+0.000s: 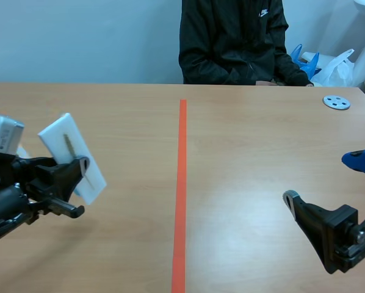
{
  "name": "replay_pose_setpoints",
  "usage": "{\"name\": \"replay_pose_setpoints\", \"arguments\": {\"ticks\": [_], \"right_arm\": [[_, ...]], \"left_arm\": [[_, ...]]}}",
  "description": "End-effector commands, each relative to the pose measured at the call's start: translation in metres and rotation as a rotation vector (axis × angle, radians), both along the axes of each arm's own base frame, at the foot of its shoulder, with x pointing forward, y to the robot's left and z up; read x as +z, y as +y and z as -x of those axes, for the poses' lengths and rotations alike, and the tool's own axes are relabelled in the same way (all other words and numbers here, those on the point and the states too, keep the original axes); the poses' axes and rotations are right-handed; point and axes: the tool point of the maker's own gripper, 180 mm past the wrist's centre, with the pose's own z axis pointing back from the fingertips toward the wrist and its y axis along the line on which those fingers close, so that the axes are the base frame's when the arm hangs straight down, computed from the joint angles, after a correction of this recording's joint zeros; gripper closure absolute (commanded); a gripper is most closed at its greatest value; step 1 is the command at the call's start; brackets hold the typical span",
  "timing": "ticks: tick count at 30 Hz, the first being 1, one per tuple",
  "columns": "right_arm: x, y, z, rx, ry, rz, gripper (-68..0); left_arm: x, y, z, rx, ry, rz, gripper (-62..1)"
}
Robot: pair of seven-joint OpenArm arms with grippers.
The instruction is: Sort the leaf by its shape. The table is split by an orange tape line. A compound leaf with several leaflets goes to the left side, a simple leaf with one blade goes to the right side. Return to the home posture when a red brick is placed on the table.
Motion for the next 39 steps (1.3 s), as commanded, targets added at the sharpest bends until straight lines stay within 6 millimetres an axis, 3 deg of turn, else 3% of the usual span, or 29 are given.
{"name": "replay_pose_setpoints", "arguments": {"ticks": [1,9,18,29,39], "right_arm": [[0.009,-0.001,-0.005,-0.005,-0.031,-0.008,-67.9],[0.009,-0.001,-0.005,-0.005,-0.032,-0.009,-67.9],[0.009,-0.001,-0.005,-0.005,-0.032,-0.009,-67.9],[0.009,-0.001,-0.005,-0.005,-0.032,-0.009,-67.9],[0.009,-0.001,-0.005,-0.005,-0.032,-0.009,-67.9]], "left_arm": [[0.009,0.009,-0.005,0.038,-0.031,0.017,-4.1],[0.013,0.067,-0.012,0.263,-0.052,0.006,-4.2],[-0.009,0.103,-0.016,0.404,-0.051,-0.011,-4.2],[-0.028,0.136,-0.036,0.52,-0.06,-0.01,-4.2],[-0.038,0.156,-0.03,0.609,-0.076,-0.004,-4.2]]}}
